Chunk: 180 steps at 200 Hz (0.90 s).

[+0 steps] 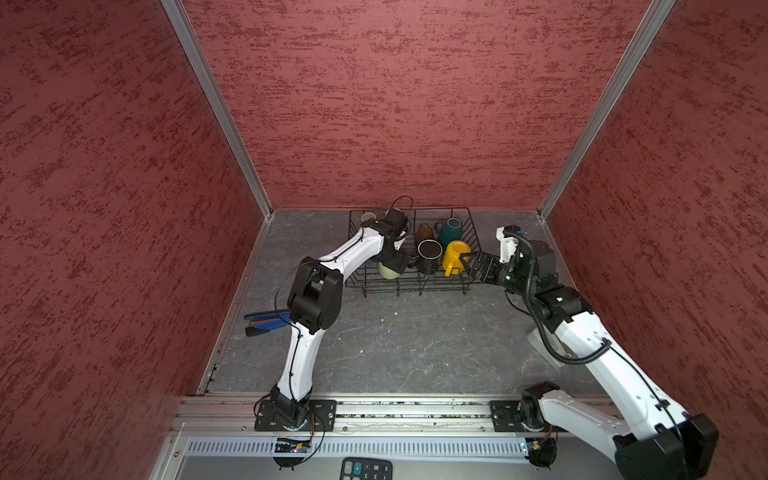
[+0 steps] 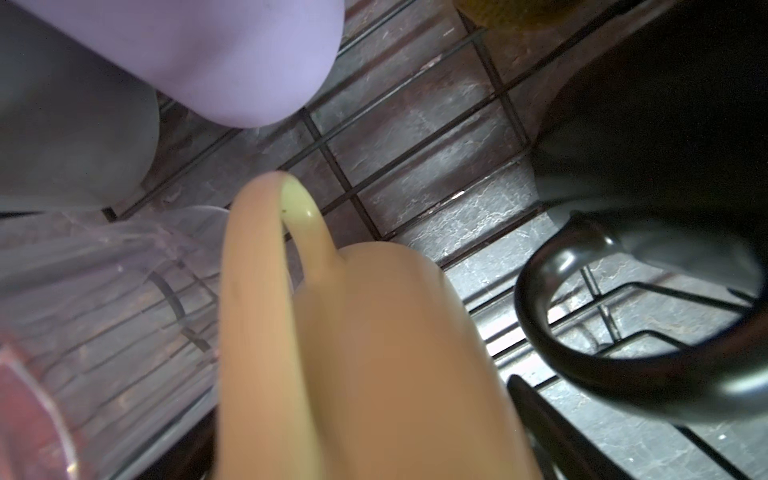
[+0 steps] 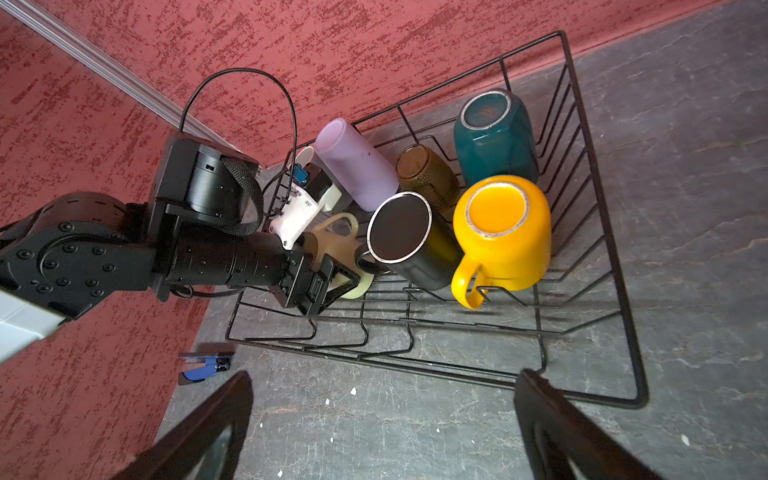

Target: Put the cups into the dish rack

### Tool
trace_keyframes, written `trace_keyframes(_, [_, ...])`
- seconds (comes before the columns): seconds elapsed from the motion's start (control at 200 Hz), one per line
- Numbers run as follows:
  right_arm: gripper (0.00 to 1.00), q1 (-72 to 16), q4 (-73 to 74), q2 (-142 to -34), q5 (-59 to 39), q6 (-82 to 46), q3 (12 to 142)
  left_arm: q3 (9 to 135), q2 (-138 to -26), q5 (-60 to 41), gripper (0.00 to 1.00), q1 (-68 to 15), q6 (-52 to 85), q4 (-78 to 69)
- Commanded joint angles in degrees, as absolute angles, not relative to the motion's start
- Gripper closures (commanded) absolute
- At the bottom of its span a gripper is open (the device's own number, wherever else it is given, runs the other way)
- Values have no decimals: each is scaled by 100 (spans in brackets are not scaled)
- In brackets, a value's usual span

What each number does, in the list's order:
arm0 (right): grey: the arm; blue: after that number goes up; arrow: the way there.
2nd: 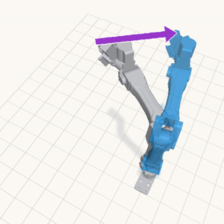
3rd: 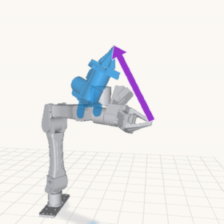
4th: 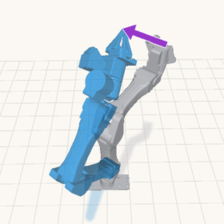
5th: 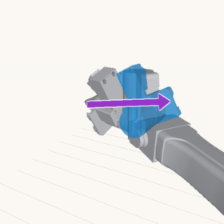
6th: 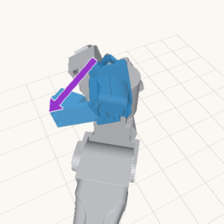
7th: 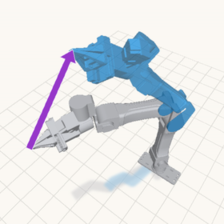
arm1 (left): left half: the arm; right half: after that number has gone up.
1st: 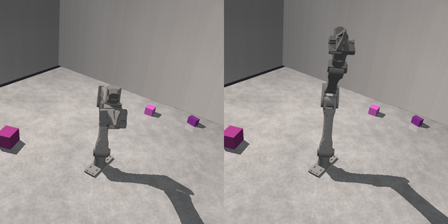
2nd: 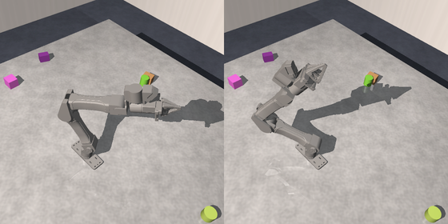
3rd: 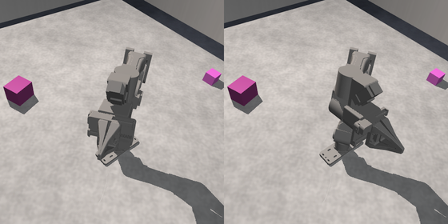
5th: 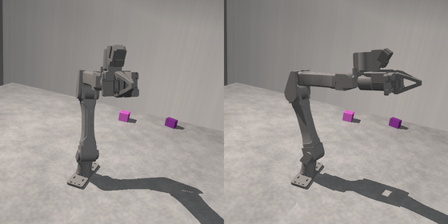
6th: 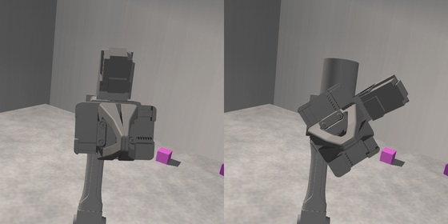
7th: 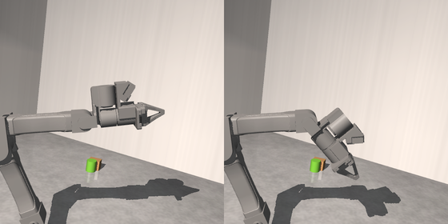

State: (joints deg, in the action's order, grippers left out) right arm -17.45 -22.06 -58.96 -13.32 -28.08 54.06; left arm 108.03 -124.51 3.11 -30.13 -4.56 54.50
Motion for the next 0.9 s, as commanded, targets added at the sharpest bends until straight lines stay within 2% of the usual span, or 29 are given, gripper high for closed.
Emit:
trace_keyframes(0.0, [1, -1670, -2043, -5792, -1389, -2840, 5395, 10959, -12472, 368, 0, -3037, -419, 5407])
trace_keyframes(0.195, [1, -1644, -2066, -5810, -1331, -2747, 5465, 10837, -12245, 420, 0, -3058, -321, 5282])
trace_keyframes(0.356, [1, -1604, -2080, -5879, -1123, -2475, 5600, 10258, -11531, 463, 0, -3088, -203, 4671])
trace_keyframes(0.546, [1, -1448, -1943, -5968, -867, -2086, 5629, 8755, -9990, 667, 0, -3190, -202, 2965])
trace_keyframes(0.636, [1, -1305, -1590, -5926, -340, -1873, 5419, 7996, -9192, 889, 0, -3182, -241, 2110])
trace_keyframes(0.802, [1, -792, -449, -5944, 979, -1675, 4293, 6385, -7581, 1379, 1, -3008, -330, 523])
trace_keyframes(0.897, [1, -498, 287, -5975, 1203, -1492, 3575, 5450, -6813, 1406, 0, -2600, -230, -193])
